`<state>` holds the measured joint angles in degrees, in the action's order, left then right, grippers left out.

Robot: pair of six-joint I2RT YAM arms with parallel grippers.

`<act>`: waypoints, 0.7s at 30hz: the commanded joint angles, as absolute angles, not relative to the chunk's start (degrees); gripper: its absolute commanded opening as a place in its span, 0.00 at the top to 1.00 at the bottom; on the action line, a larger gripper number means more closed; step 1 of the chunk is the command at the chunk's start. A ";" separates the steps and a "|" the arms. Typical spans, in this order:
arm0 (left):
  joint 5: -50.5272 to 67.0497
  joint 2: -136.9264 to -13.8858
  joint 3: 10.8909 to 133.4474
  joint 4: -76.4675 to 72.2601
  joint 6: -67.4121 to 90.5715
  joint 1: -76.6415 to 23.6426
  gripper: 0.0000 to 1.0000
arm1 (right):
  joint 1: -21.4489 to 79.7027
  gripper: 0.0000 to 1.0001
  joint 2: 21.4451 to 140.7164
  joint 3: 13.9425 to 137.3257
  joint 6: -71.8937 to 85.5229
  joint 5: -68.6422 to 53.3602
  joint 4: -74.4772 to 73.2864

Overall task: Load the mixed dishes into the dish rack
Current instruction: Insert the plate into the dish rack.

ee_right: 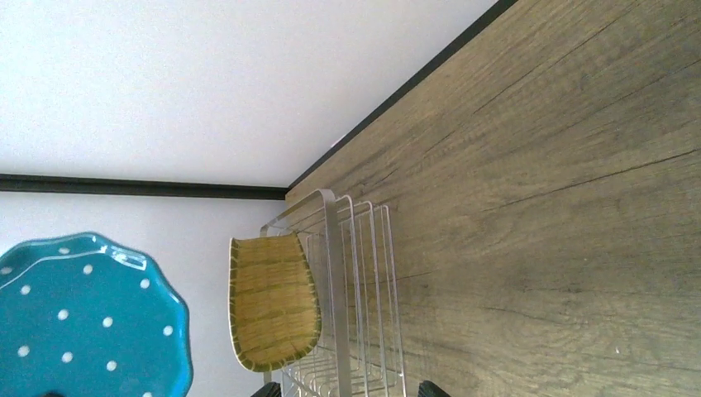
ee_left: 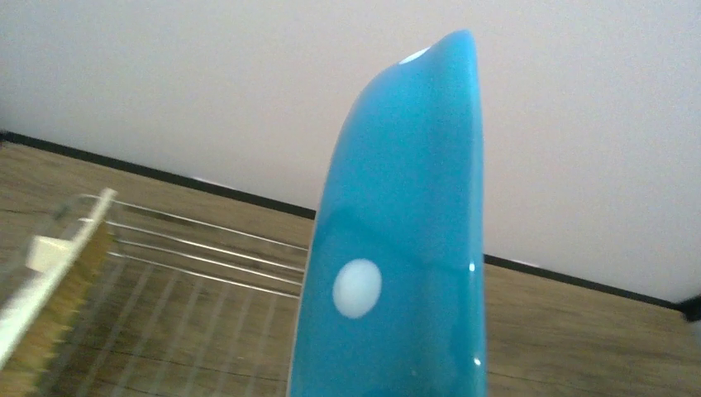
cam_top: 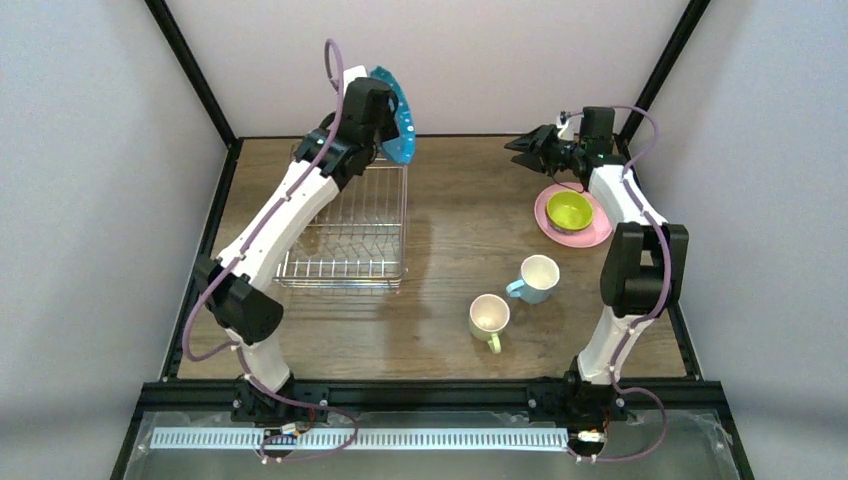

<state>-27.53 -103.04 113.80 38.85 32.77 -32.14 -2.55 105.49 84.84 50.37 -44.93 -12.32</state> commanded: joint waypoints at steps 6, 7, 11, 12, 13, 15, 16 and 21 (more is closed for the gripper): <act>-43.21 -96.16 111.30 38.09 19.58 -32.17 0.97 | -1.78 0.07 110.13 88.63 49.34 -44.21 -11.93; -44.18 -96.21 110.75 38.55 19.18 -32.17 0.97 | -1.70 0.07 110.37 88.74 49.24 -44.19 -11.96; -47.69 -97.05 109.64 40.50 17.55 -32.19 0.97 | -1.67 0.07 111.00 88.80 48.34 -43.92 -11.72; -48.51 -97.37 109.60 41.04 17.01 -32.17 0.97 | -1.67 0.07 111.09 88.73 48.21 -43.82 -11.63; -49.37 -97.69 109.53 41.34 16.24 -32.17 0.97 | -1.67 0.07 111.21 88.68 48.16 -43.80 -11.46; -51.14 -98.38 109.53 41.85 14.57 -32.17 0.97 | -1.67 0.07 111.50 88.46 48.20 -43.80 -10.97; -51.94 -98.67 109.44 41.84 13.58 -32.19 0.97 | -1.67 0.07 111.61 88.36 48.28 -43.78 -10.71; -56.12 -100.28 107.88 41.13 7.62 -32.17 0.97 | -1.58 0.07 112.22 87.83 48.74 -43.93 -8.95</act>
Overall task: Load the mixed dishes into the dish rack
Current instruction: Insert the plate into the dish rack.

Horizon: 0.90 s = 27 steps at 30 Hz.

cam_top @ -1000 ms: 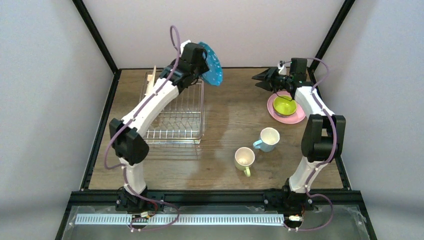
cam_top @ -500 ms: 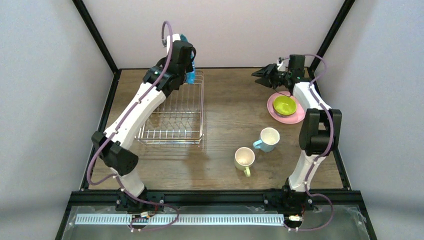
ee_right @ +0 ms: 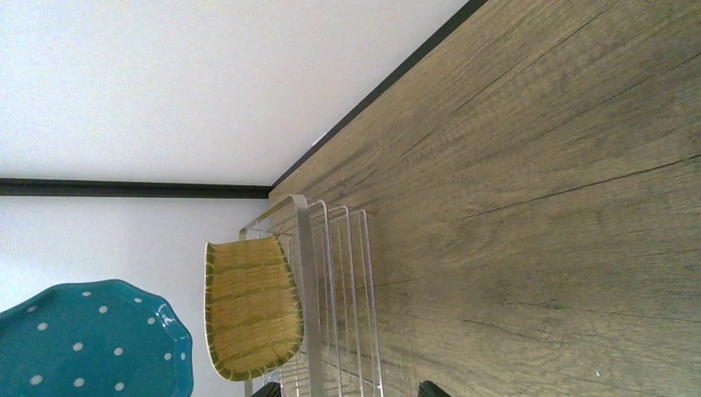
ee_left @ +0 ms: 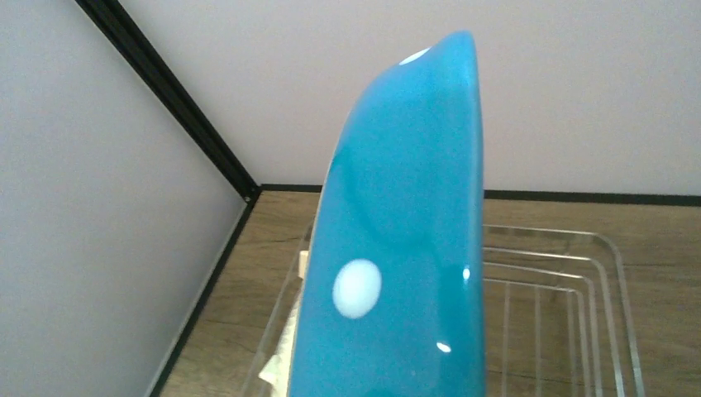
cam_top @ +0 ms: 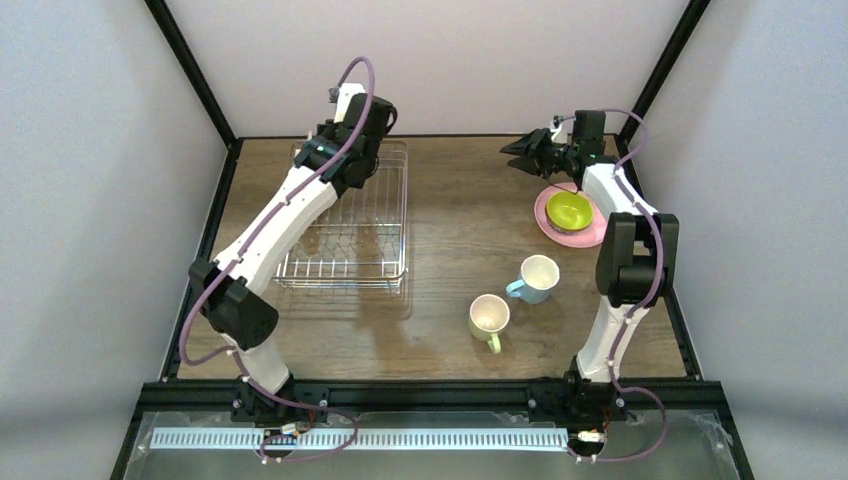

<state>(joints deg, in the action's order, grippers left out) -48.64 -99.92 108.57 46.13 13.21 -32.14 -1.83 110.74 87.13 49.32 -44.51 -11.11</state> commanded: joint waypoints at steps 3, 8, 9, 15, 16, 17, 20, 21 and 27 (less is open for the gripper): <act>-57.19 -100.83 105.63 40.14 5.83 -32.17 0.97 | -1.50 0.07 112.41 87.03 49.03 -43.81 -7.55; -59.08 -102.59 101.17 37.86 3.30 -32.17 0.97 | -1.26 0.06 113.72 85.68 50.28 -44.03 -3.98; -59.62 -102.91 100.52 37.35 2.90 -32.21 0.97 | -1.11 0.06 114.14 85.74 50.67 -44.11 -3.36; -59.96 -104.91 99.05 36.47 2.01 -30.90 0.97 | -0.54 0.07 117.20 86.92 51.54 -44.56 -1.28; -59.96 -105.11 98.99 36.74 2.09 -30.55 0.97 | -0.53 0.06 117.67 87.25 51.70 -44.56 -1.12; -59.88 -105.25 98.97 36.96 2.17 -30.13 0.97 | -0.53 0.06 118.13 87.66 51.75 -44.56 -1.04; -60.02 -105.61 98.88 38.02 2.41 -28.73 0.97 | -0.53 0.06 119.58 89.13 51.90 -44.56 -1.05; -60.03 -105.62 98.81 38.35 2.42 -28.28 0.97 | 0.18 0.06 120.06 89.76 51.95 -44.56 -1.18; -56.97 -104.04 97.12 38.03 1.86 -24.78 0.97 | 2.46 0.07 122.38 92.95 52.03 -44.38 -2.13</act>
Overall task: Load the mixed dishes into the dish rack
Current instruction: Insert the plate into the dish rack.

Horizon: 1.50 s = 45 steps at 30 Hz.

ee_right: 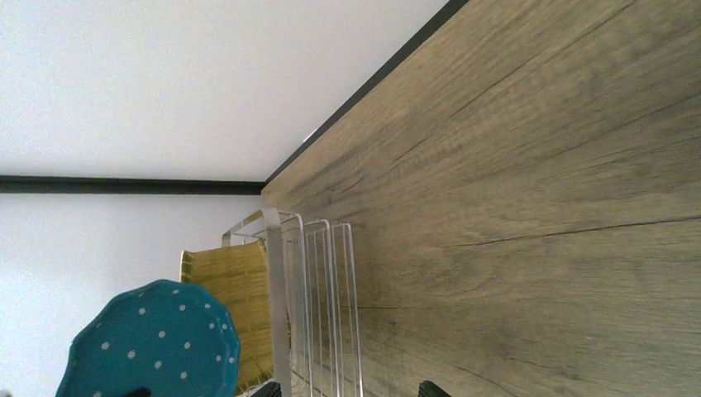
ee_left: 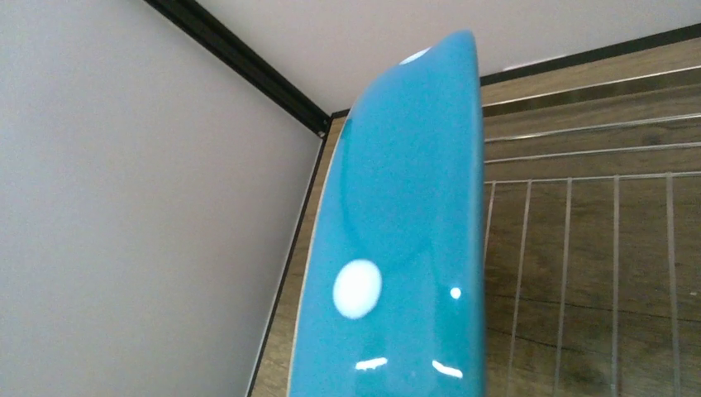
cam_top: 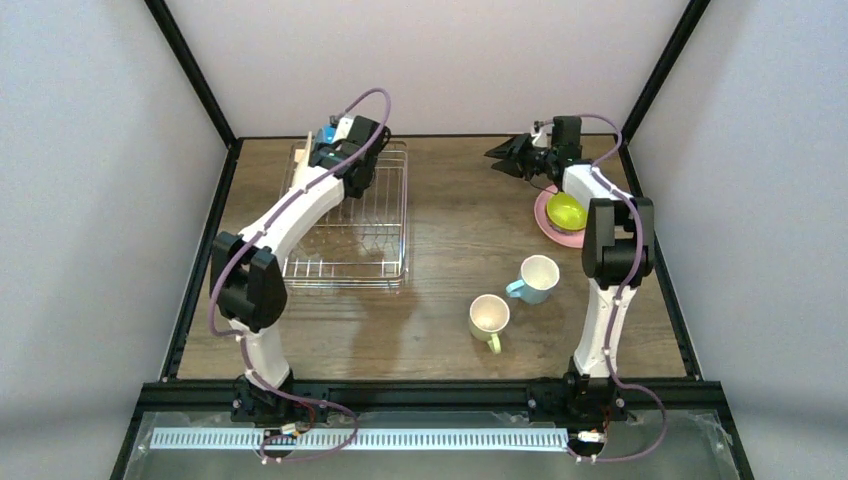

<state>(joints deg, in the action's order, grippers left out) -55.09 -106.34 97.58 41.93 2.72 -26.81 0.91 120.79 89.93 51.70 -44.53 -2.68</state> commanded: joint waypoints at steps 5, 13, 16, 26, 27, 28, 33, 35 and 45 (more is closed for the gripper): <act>-52.84 -102.75 95.03 36.69 0.85 -21.72 0.97 | 3.14 0.06 123.34 94.17 52.28 -43.88 -2.33; -49.69 -102.10 95.01 36.04 0.51 -18.09 0.97 | 4.70 0.06 125.15 96.18 52.77 -43.16 -2.53; -47.91 -101.67 95.04 35.79 1.11 -17.10 0.97 | 5.36 0.07 126.03 97.32 52.78 -42.84 -3.10; -40.49 -100.78 94.51 31.85 1.28 -16.96 0.97 | 6.25 0.06 127.98 100.16 51.80 -42.54 -4.99; -39.56 -100.77 94.56 31.75 1.38 -16.92 0.97 | 6.20 0.06 128.11 100.27 51.77 -42.54 -5.02; -38.79 -100.81 94.51 31.69 1.45 -16.96 0.97 | 6.17 0.06 128.34 100.40 51.78 -42.55 -5.01; -37.67 -101.56 94.34 31.88 1.41 -16.94 0.97 | 6.19 0.07 129.08 100.87 51.77 -42.70 -4.96; -37.50 -101.69 94.03 31.76 1.41 -16.90 0.97 | 6.23 0.06 129.42 101.13 51.82 -42.80 -4.93; -38.27 -102.54 92.20 30.40 0.70 -16.24 0.97 | 6.23 0.06 130.39 101.28 51.65 -42.80 -4.57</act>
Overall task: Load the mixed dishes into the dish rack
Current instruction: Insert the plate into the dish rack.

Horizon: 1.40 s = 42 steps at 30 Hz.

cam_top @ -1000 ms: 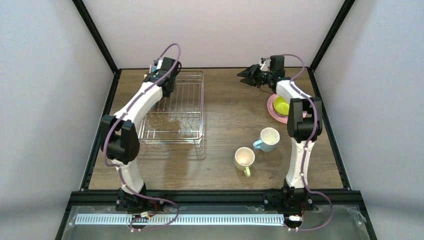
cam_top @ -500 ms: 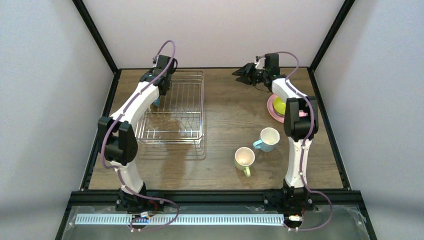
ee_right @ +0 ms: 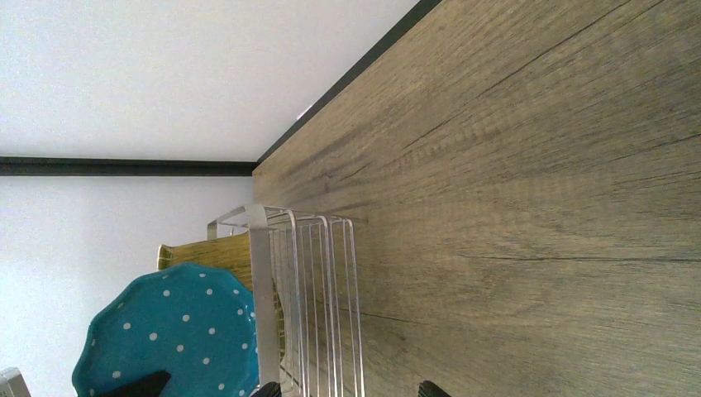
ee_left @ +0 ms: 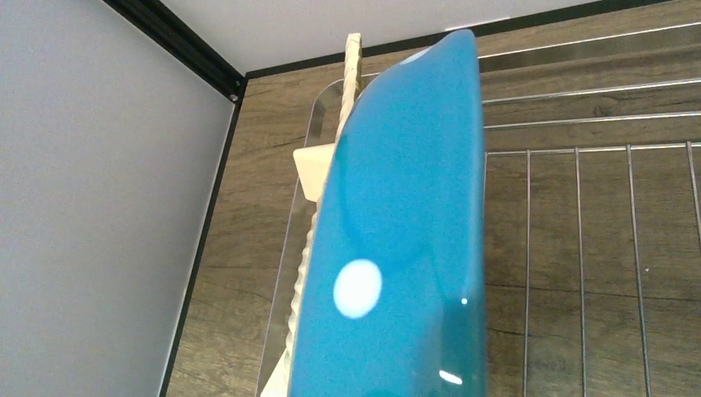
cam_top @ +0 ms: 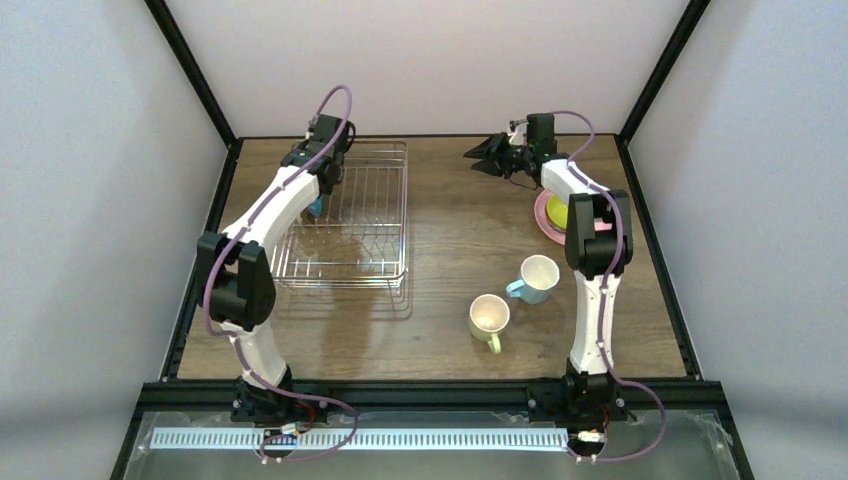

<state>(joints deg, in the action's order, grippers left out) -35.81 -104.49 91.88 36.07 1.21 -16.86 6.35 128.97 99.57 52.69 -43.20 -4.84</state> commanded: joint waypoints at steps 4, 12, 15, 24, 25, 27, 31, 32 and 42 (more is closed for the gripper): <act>-38.30 -103.28 92.29 29.94 0.38 -15.41 0.97 | 6.21 0.06 130.87 101.29 51.89 -42.67 -4.10; -37.27 -105.08 92.39 29.07 0.44 -13.33 0.97 | 6.46 0.06 132.66 102.94 53.08 -42.46 -3.32; -36.41 -106.47 92.21 28.51 0.57 -12.89 0.97 | 7.06 0.06 134.37 105.72 53.23 -42.17 -4.08; -35.45 -108.57 91.24 27.51 0.82 -12.57 0.97 | 7.39 0.06 136.77 108.46 53.28 -42.07 -4.36; -35.35 -108.72 91.13 27.51 0.87 -12.57 0.97 | 7.43 0.06 136.96 108.60 53.33 -42.07 -4.31; -35.54 -108.93 90.98 27.40 1.01 -12.48 0.97 | 7.38 0.06 137.51 108.97 53.45 -42.04 -4.03; -35.73 -109.26 90.69 27.40 1.14 -12.47 0.97 | 7.72 0.06 138.15 109.17 53.86 -42.13 -2.96; -35.76 -109.33 90.50 27.39 1.21 -12.48 0.97 | 7.80 0.06 138.23 109.16 53.94 -42.11 -2.72; -37.91 -110.16 89.08 28.64 2.34 -12.48 0.97 | 8.58 0.06 137.06 104.66 55.37 -42.65 4.47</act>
<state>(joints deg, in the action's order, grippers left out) -36.05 -107.66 90.80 29.54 -0.05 -13.52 8.01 137.23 107.39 54.41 -42.63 -0.67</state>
